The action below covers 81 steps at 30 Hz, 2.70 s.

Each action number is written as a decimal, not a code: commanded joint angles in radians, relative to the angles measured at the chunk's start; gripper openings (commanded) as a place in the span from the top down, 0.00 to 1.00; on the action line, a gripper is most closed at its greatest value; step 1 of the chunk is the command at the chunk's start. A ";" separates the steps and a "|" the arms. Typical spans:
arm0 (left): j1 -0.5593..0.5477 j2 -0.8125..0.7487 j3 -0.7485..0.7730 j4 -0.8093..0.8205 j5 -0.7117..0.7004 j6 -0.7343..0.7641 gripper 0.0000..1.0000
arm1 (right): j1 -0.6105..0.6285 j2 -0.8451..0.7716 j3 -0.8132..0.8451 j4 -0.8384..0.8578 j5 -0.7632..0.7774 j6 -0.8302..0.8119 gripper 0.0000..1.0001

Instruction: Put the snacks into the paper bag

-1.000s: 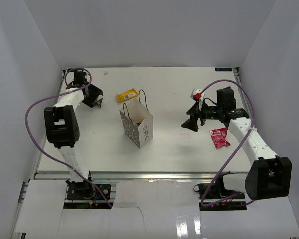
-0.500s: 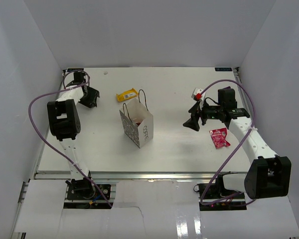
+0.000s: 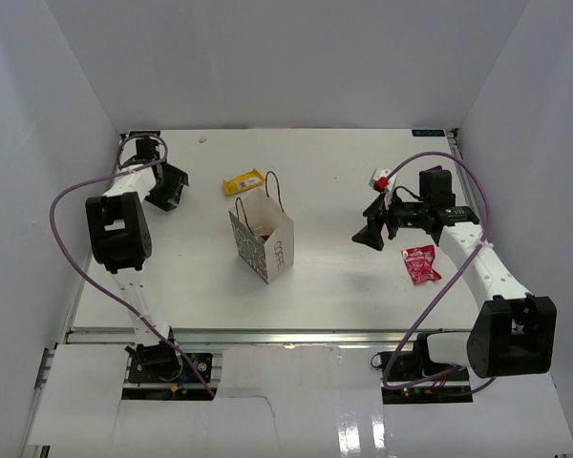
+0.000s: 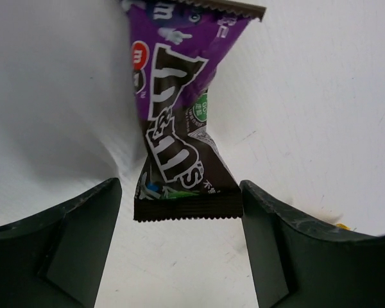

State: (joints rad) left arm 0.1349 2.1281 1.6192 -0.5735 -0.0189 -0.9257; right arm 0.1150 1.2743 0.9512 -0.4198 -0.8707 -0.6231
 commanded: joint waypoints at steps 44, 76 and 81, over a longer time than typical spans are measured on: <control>-0.182 -1.022 -0.542 0.386 0.390 0.193 0.92 | -0.032 0.043 0.061 -0.051 -0.033 -0.044 0.11; -0.466 -0.947 -0.551 0.491 0.487 0.275 0.85 | -0.032 -0.056 -0.031 -0.060 -0.036 -0.046 0.11; -0.466 -0.973 -0.593 0.488 0.494 0.284 0.78 | -0.032 -0.064 -0.048 -0.060 -0.028 -0.056 0.11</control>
State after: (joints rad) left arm -0.3294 1.1896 1.0458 -0.1165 0.4355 -0.6693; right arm 0.0860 1.2308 0.9192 -0.4736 -0.8856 -0.6628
